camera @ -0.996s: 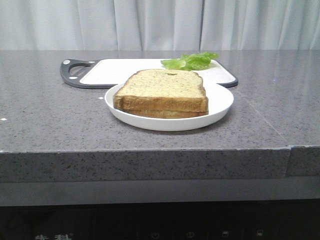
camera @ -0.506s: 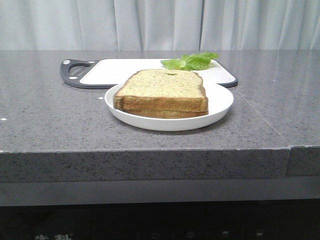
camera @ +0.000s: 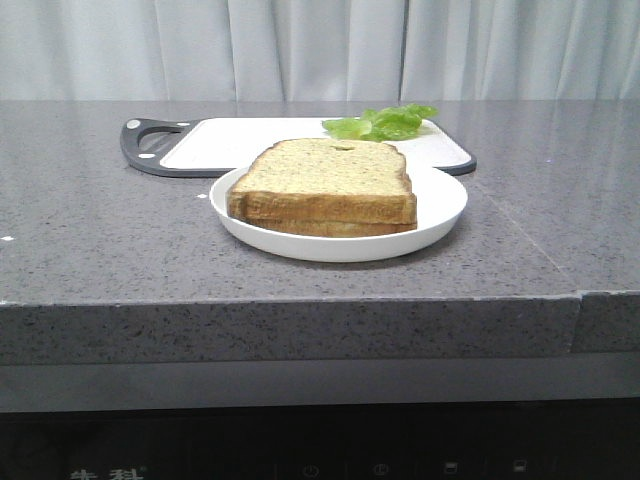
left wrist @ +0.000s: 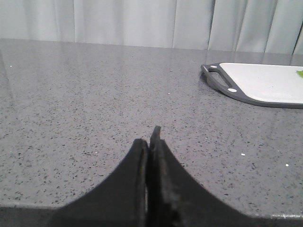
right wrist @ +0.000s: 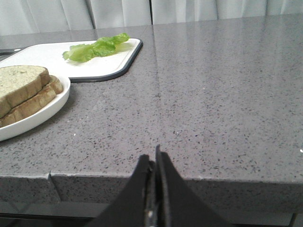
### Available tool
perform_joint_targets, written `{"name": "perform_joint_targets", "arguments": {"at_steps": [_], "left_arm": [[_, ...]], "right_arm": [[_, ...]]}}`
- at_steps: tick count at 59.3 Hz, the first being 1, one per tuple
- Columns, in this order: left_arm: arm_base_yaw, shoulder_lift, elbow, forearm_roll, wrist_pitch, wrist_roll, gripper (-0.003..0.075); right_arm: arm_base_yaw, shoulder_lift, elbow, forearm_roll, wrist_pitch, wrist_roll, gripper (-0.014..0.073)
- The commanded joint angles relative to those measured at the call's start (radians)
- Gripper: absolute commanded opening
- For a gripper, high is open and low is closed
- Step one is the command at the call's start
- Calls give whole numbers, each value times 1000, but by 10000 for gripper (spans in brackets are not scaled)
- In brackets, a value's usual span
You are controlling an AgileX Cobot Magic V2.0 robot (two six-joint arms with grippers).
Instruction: Left arm grabs bread, right arm adds lettuce
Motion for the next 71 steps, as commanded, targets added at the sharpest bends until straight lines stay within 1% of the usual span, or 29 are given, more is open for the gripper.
{"name": "perform_joint_targets", "arguments": {"at_steps": [1,11,18,21,24,32,36,46,53,58,61,64,66,68,69,70,71], "left_arm": [[-3,-19,4,-3,-81,-9,-20],[-3,-19,4,-1,-81,-9,-21],[-3,-19,-21,-1,-115,-9,-21],[-3,-14,-54,4,-94,-9,-21],[-3,2,-101,6,-39,-9,-21],[-3,122,-289,6,82,-9,-21],[-3,205,-367,6,84,-9,-21],[-3,400,-518,6,72,-9,-20],[-3,449,-545,6,67,-9,-20],[-3,449,-545,6,65,-9,-11],[-3,449,-545,6,67,-9,31],[-3,449,-545,6,67,-9,121],[-3,449,-545,6,67,-9,198],[-3,449,-545,6,67,-9,310],[-3,449,-545,6,67,-9,349],[-3,449,-545,6,69,-9,406],[-3,449,-545,6,71,-9,442]], "right_arm": [[-6,-12,-4,-6,-87,-4,-62],[-6,-12,-4,-6,-87,-4,-62],[-6,-12,-22,-6,-74,-4,-62],[-6,-12,-59,-10,-39,-8,-62],[-7,-8,-112,-31,3,-15,-62],[-7,64,-288,-81,123,-15,-62],[-7,130,-372,-81,160,-15,-62],[-7,309,-530,-81,171,-15,-62],[-7,359,-572,-80,184,-15,-62],[-7,359,-572,-80,186,-15,-36],[-7,359,-572,-80,188,-15,13],[-7,359,-572,-80,187,-15,106],[-7,359,-572,-80,184,-15,179],[-7,359,-572,-80,183,-15,255],[-7,359,-572,-80,183,-15,299],[-7,359,-572,-80,183,-15,339],[-7,359,-572,-80,183,-15,365]]}}
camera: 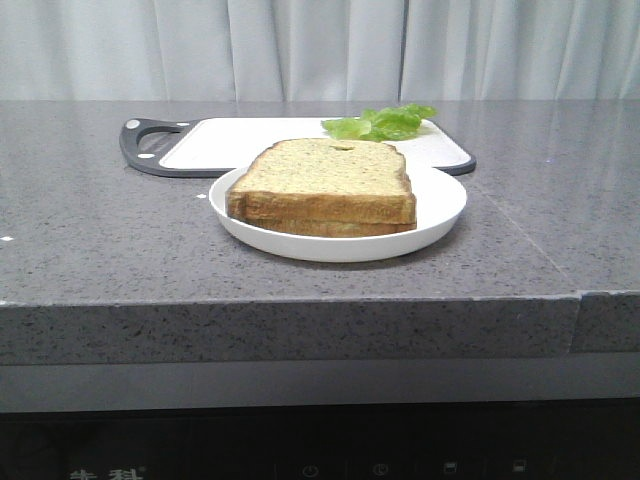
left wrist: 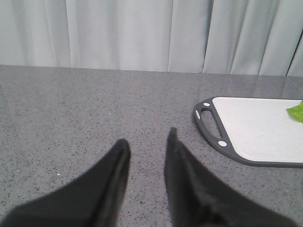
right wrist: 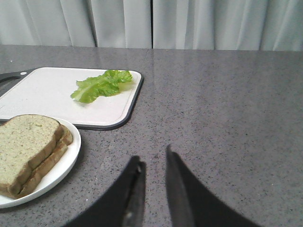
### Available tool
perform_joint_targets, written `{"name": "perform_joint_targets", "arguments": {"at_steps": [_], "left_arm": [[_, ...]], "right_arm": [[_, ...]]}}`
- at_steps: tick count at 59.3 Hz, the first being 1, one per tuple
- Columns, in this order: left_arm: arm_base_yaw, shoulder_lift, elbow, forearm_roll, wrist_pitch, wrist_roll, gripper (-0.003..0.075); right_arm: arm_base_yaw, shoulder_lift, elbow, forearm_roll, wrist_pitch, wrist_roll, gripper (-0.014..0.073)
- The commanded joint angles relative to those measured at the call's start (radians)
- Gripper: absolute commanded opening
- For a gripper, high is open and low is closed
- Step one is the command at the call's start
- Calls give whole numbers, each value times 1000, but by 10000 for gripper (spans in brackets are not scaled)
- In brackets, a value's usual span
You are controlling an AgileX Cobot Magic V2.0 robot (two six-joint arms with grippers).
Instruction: Left arm grabs bread, right arm adds lettuce
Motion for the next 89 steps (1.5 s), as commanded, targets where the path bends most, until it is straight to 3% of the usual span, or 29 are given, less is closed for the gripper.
{"name": "perform_joint_targets", "arguments": {"at_steps": [1,5,9,20,26,42,63,75,89], "left_arm": [[-3,11,-36,-2,-68,-9,490],[-3,11,-34,-2,-68,-9,596],[-3,13,-34,-2,-74,-9,620],[-3,42,-36,-117,-95,-9,620],[-19,104,-68,-151,-41,-9,620],[-220,466,-331,-181,209,-9,620],[-494,922,-666,-241,320,-9,620],[-588,1114,-823,-252,356,-9,619],[-607,1231,-895,-275,382,-9,619]], "right_arm": [[-5,16,-37,-13,-75,-11,387],[-5,16,-37,-13,-74,-11,460],[-5,16,-37,-13,-70,-11,476],[-5,16,-37,-13,-67,-11,473],[-5,16,-37,-13,-64,-11,473],[-5,16,-37,-13,-62,-11,473],[-5,16,-37,-13,-57,-11,473],[-5,16,-37,-14,-57,-11,473],[-5,16,-37,-17,-57,-11,473]]}}
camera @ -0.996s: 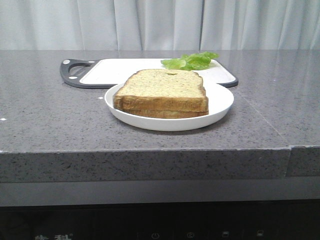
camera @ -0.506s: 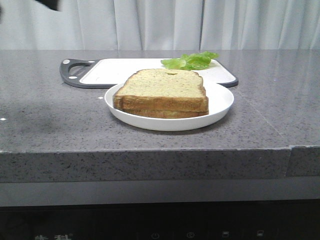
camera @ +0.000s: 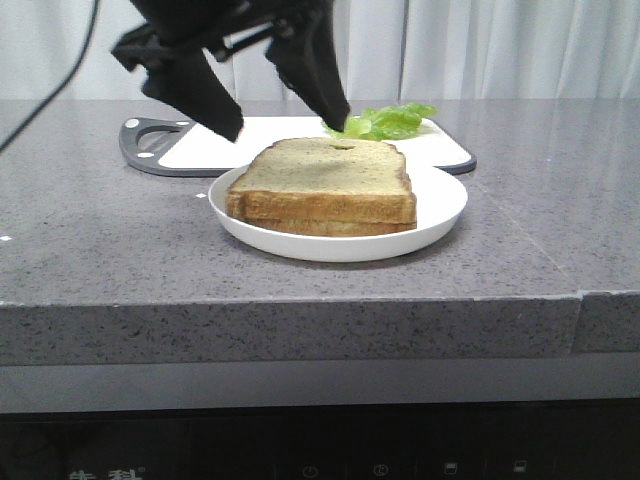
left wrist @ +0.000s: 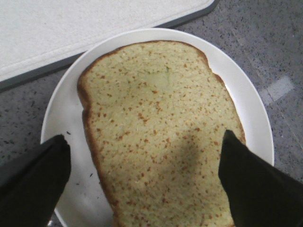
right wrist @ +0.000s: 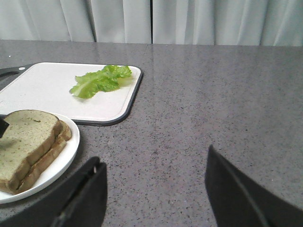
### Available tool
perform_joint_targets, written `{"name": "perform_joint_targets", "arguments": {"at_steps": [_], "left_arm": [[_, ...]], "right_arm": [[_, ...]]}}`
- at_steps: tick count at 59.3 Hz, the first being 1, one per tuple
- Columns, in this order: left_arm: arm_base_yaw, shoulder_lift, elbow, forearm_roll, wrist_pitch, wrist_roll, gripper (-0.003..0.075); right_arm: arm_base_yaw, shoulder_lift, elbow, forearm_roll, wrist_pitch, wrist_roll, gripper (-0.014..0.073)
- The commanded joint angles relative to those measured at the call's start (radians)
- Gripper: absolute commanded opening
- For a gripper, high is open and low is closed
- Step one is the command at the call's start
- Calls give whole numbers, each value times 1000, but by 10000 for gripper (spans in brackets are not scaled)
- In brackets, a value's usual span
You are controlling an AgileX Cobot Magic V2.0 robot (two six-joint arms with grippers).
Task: Left arm grabs bread, right arm adds lettuce
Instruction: 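Lower the left gripper onto the top bread slice and pinch its edge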
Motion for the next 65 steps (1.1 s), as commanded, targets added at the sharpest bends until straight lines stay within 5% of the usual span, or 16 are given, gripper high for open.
{"name": "perform_joint_targets", "arguments": {"at_steps": [1,31,54,65], "left_arm": [[-5,-17,-40,-27,-31,-9,619],[-5,29,-40,-30,-26,-9,595],[-5,29,-40,-26,6,-9,111],[-3,29,-40,-26,6,-9,-20]], "right_arm": [[-5,16,-35,-17,-73,-9,473],[-5,16,-35,-17,-73,-9,473],[-5,16,-35,-17,-71,-9,473],[-5,16,-35,-17,-71,-9,473]]}}
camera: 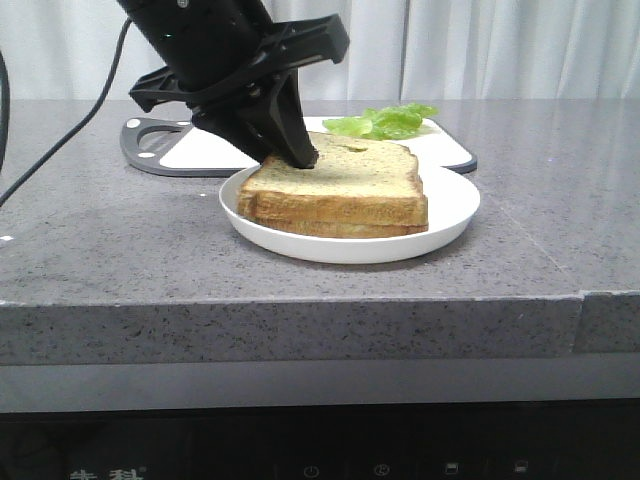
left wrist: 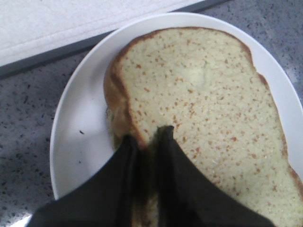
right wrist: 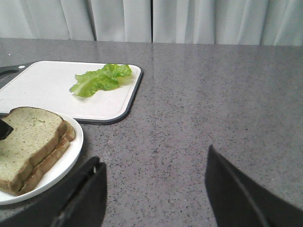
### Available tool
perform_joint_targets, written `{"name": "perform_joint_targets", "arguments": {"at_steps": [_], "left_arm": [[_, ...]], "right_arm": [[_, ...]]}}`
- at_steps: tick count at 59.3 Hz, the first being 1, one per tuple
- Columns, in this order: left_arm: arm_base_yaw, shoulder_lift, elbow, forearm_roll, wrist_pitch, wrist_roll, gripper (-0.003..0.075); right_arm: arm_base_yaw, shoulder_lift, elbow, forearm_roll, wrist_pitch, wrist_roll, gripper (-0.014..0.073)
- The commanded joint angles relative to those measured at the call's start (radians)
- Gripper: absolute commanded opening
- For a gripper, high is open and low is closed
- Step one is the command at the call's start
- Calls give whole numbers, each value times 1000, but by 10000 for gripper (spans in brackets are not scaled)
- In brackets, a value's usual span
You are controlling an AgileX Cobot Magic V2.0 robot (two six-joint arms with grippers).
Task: Left arm grabs bread, right arm adds lettuce
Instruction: 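Lower the left gripper onto the top bread slice and pinch its edge, then lift the top bread slice with the left gripper and move it aside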
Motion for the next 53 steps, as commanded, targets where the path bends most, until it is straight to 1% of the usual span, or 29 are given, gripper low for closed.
{"name": "perform_joint_targets", "arguments": {"at_steps": [1,16,33,40,44,48,51,53], "left_arm": [[-3,-39,-22,-13,-2,-1,-20],[-3,-89,-22,-13,-26,-1,-20],[-3,-159,-22,-23,-104,-3,-20],[-3,-202,-20,-4,-169,-3,-20],[-3,-240,-7,61,-236,-3,-20],[-3,-285,18,169,-298,-15,-21],[-3,-317,45,250,-333,-37,-21],[-3,-341,63,319,-351,-79,-21]], "right_arm": [[-5,16,-35,-15,-75,-9,473],[-5,16,-35,-15,-75,-9,473],[-5,16,-35,-15,-75,-9,473],[-5,16,-35,-15,-75,-9,473],[-5,16,-35,-15,-75,-9,473],[-5,16,-35,-15,-75,-9,473],[-5,16,-35,-14,-73,-9,473],[-5,16,-35,-14,-72,-9,473]]}}
